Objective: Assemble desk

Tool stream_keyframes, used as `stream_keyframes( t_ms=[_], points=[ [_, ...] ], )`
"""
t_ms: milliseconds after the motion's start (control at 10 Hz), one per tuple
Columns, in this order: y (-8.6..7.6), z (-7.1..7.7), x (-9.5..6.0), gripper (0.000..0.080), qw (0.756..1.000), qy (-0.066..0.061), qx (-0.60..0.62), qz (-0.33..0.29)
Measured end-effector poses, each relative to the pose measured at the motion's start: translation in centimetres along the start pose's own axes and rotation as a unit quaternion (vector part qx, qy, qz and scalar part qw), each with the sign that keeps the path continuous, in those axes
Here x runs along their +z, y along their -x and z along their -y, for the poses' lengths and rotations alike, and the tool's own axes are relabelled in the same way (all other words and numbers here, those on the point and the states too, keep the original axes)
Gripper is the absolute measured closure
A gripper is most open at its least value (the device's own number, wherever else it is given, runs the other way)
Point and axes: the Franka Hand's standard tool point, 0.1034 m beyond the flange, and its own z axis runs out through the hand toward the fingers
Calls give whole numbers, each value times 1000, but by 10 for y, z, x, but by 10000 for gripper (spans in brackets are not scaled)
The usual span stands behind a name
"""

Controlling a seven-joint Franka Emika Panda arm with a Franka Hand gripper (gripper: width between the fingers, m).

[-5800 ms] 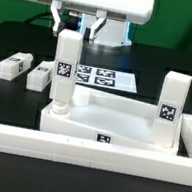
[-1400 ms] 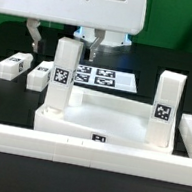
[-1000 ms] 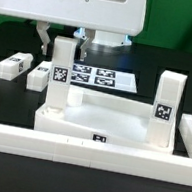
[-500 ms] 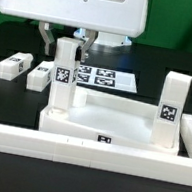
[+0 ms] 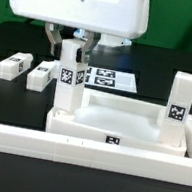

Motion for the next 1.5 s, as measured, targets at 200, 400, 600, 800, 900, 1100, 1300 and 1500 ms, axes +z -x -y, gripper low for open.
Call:
stream_keyframes(
  t_ms=[200, 400, 600, 800, 900, 1100, 1300, 1500],
  points=[
    [2, 3, 1, 510, 998, -6, 63, 3],
    [5, 9, 2, 510, 986, -8, 164, 6],
    [8, 14, 3, 510, 968, -8, 250, 8],
    [8, 16, 2, 510, 949, -7, 315, 7],
    [8, 16, 2, 510, 947, -7, 321, 7],
    [9, 16, 2, 497, 958, -7, 288, 7],
    [10, 20, 2, 208, 977, -8, 211, 6],
    [11, 20, 3, 162, 991, -8, 136, 6]
  ],
)
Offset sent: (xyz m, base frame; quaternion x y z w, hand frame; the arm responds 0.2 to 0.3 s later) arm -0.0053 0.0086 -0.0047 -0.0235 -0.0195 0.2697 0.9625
